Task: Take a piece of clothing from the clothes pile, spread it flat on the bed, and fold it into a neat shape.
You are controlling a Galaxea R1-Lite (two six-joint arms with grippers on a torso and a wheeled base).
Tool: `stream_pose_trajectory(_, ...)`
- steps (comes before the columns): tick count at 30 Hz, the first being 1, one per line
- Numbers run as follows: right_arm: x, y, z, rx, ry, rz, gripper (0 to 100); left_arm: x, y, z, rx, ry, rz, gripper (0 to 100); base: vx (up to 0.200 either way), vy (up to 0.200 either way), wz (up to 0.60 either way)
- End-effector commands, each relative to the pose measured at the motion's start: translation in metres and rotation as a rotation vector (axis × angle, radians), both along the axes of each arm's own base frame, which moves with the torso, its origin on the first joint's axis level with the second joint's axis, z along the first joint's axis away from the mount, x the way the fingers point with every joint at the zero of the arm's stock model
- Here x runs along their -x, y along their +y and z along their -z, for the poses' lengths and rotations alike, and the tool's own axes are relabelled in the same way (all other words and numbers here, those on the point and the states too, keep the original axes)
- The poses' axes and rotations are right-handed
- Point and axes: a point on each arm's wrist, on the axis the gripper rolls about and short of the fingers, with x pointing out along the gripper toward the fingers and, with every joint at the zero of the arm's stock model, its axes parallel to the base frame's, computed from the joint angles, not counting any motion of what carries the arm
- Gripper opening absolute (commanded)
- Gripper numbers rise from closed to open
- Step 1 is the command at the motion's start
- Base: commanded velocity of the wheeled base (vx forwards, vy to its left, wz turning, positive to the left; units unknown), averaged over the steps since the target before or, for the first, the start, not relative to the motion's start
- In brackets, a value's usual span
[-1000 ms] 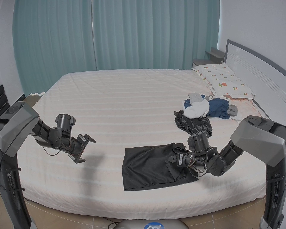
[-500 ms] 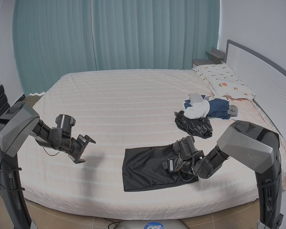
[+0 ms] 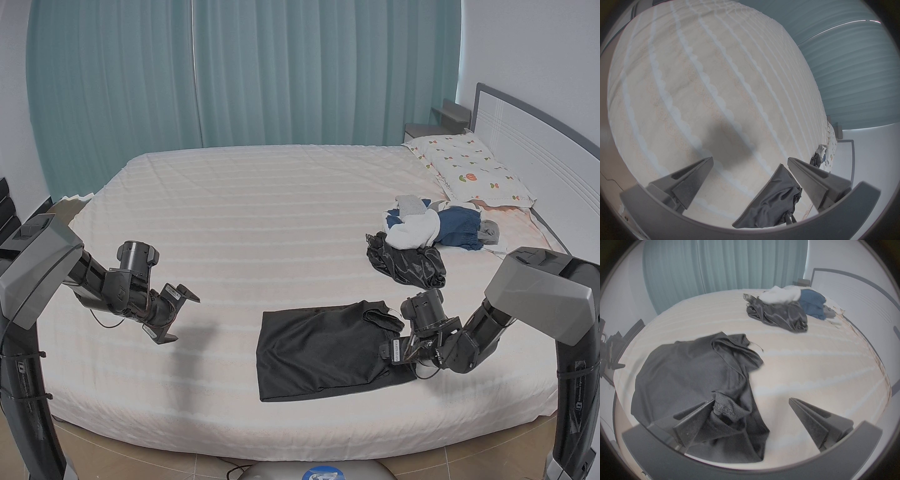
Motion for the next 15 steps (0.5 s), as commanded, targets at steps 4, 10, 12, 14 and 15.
stream_pose_trajectory(4,0.035,-0.040,0.002,-0.022,0.060,0.036,100,0.000,-0.001,0.002,-0.004,0.006,0.000,100,0.000,0.000,0.00)
stream_pose_trajectory(10,0.051,-0.066,0.009,-0.056,0.018,0.079,100,0.000,-0.001,0.002,-0.009,0.004,-0.004,100,0.000,0.000,0.00)
stream_pose_trajectory(12,0.054,-0.072,0.008,-0.084,0.005,0.074,100,0.000,-0.001,0.002,-0.009,0.004,-0.004,100,0.000,0.000,0.00)
stream_pose_trajectory(14,0.059,-0.080,0.004,-0.150,-0.017,0.049,100,0.000,-0.001,0.002,-0.009,0.004,-0.004,100,0.000,0.000,0.00)
stream_pose_trajectory(15,0.062,-0.081,0.002,-0.177,-0.026,0.041,100,0.000,-0.001,0.002,-0.008,0.004,-0.005,100,0.000,0.000,0.00)
